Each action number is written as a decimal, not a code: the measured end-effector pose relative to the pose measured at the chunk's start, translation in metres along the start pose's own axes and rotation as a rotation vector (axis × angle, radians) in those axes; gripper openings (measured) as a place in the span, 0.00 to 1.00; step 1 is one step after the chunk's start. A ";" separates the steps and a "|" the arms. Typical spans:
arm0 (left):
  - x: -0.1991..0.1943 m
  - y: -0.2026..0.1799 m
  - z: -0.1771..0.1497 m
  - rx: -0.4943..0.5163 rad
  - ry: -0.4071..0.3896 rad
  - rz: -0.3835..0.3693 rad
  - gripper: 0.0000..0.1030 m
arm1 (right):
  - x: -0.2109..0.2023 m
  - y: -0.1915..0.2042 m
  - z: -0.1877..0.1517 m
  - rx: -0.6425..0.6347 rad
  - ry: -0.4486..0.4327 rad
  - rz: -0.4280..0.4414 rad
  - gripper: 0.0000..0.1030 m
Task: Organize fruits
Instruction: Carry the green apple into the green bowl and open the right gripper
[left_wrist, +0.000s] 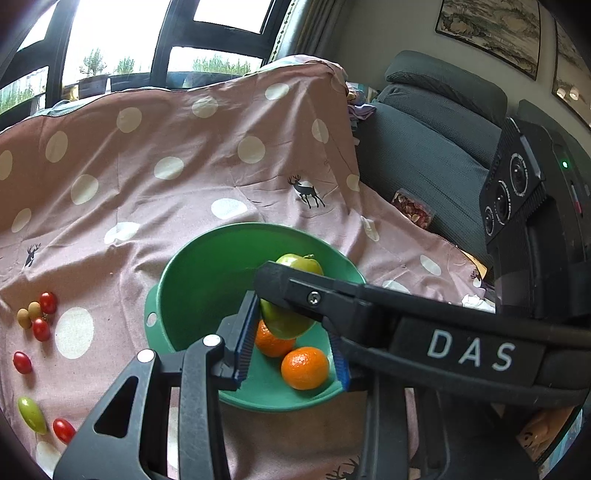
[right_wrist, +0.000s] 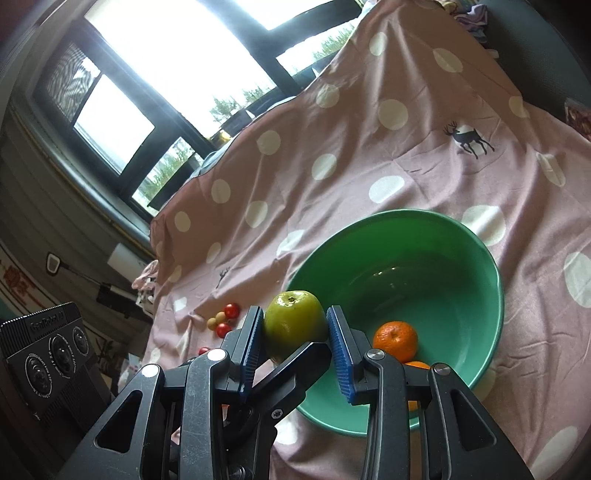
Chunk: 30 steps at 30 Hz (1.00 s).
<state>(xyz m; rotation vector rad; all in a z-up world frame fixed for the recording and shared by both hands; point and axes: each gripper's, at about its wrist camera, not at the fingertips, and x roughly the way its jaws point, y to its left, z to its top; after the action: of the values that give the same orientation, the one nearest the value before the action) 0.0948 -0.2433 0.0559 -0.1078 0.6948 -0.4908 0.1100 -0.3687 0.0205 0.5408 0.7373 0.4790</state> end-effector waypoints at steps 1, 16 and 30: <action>0.003 -0.001 0.000 -0.002 0.005 -0.005 0.33 | 0.000 -0.003 0.000 0.006 0.002 -0.005 0.38; 0.032 -0.006 -0.002 -0.034 0.074 -0.065 0.33 | 0.004 -0.031 0.004 0.074 0.036 -0.076 0.38; 0.047 0.000 -0.008 -0.071 0.129 -0.098 0.33 | 0.014 -0.038 0.002 0.085 0.084 -0.149 0.38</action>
<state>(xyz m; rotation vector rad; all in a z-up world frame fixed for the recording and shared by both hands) 0.1207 -0.2645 0.0217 -0.1792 0.8360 -0.5702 0.1283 -0.3901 -0.0085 0.5434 0.8744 0.3338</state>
